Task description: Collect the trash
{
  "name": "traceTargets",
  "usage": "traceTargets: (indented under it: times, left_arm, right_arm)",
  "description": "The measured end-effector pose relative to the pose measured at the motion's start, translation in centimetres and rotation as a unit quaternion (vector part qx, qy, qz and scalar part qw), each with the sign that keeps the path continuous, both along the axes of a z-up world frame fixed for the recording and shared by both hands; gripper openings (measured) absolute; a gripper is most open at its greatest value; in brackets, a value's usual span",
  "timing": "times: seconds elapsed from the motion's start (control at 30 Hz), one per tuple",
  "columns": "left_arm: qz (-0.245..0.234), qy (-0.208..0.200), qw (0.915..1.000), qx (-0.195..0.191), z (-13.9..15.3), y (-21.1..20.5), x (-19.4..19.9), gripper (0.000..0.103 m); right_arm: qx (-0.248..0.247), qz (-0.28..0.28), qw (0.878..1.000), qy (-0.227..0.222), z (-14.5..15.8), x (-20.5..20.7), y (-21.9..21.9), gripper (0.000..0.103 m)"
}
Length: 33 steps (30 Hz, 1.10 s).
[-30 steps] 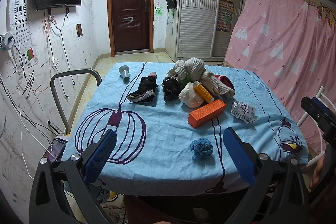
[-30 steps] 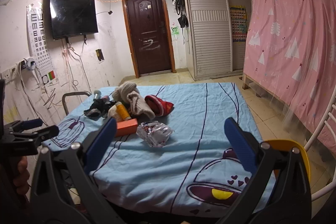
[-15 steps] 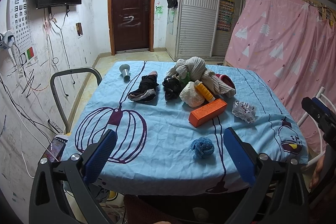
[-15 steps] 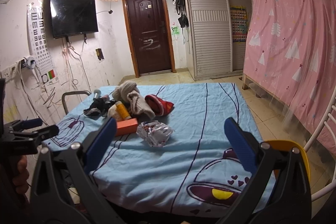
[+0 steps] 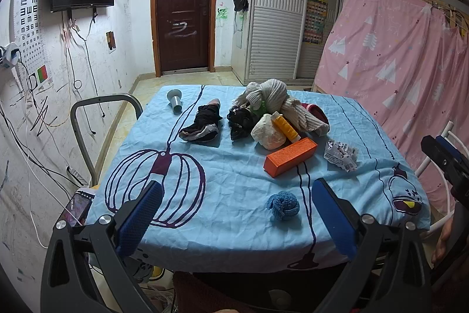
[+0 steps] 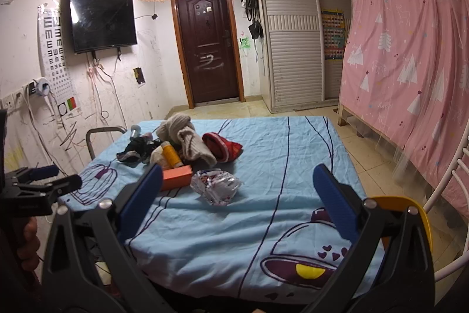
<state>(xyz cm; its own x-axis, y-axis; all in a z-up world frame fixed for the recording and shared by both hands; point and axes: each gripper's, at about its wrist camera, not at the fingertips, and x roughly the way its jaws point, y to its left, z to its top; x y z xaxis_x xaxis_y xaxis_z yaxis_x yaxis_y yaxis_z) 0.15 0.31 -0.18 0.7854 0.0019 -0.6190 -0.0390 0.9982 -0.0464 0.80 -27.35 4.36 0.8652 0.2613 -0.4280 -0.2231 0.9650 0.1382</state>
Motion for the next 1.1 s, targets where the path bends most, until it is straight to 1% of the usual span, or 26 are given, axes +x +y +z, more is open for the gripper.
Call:
traceTargets:
  times: [1.1]
  left_arm:
    - [0.0,0.0,1.0,0.0,0.01,0.02,-0.01,0.093]
  right_arm:
    - [-0.002,0.0,1.0,-0.001,-0.01,0.03,0.17,0.098]
